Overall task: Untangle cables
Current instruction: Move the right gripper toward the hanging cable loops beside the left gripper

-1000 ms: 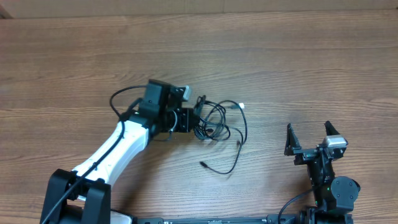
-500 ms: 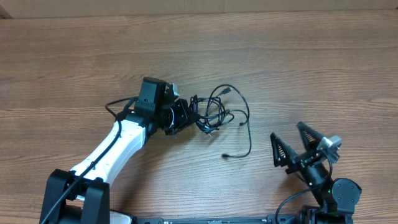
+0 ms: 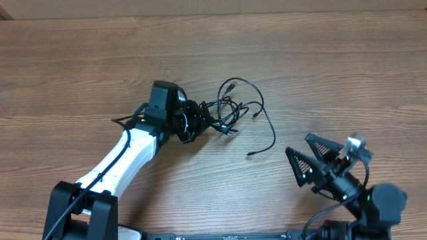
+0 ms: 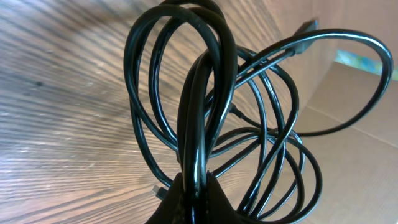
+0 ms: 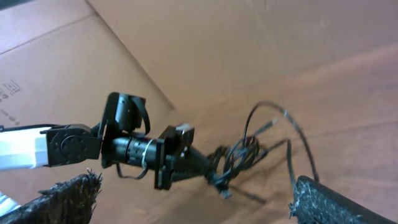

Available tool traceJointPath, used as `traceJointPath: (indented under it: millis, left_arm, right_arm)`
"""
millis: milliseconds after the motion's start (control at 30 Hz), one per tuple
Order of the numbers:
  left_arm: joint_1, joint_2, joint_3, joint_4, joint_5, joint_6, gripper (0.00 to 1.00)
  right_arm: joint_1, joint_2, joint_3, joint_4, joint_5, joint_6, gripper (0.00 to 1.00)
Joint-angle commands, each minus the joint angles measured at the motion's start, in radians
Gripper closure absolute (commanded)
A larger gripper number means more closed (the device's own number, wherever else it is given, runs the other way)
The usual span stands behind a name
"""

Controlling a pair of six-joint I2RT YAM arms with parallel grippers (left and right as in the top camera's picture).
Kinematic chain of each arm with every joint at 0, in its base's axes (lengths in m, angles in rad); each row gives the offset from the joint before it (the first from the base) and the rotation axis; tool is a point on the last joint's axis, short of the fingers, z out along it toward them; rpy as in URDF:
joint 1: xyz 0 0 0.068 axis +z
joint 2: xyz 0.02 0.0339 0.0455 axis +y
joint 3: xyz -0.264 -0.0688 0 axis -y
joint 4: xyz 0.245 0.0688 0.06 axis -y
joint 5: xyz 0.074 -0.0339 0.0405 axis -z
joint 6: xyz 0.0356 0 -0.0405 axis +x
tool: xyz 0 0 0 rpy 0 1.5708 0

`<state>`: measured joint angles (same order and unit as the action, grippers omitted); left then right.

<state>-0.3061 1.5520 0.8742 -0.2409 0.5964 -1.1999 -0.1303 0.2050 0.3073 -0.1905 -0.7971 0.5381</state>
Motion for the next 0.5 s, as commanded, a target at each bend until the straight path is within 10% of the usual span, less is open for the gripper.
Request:
traceJointPath:
  millis: [0, 467]
  left_arm:
    - [-0.041, -0.029, 0.033, 0.053, 0.006, -0.027, 0.96]
    - [-0.102, -0.029, 0.033, 0.282, 0.002, 0.071, 0.96]
  right_arm:
    - [-0.002, 0.177, 0.090, -0.011, -0.114, 0.004, 0.00]
    - [0.169, 0.811, 0.255, 0.323, -0.504, 0.160, 0.00]
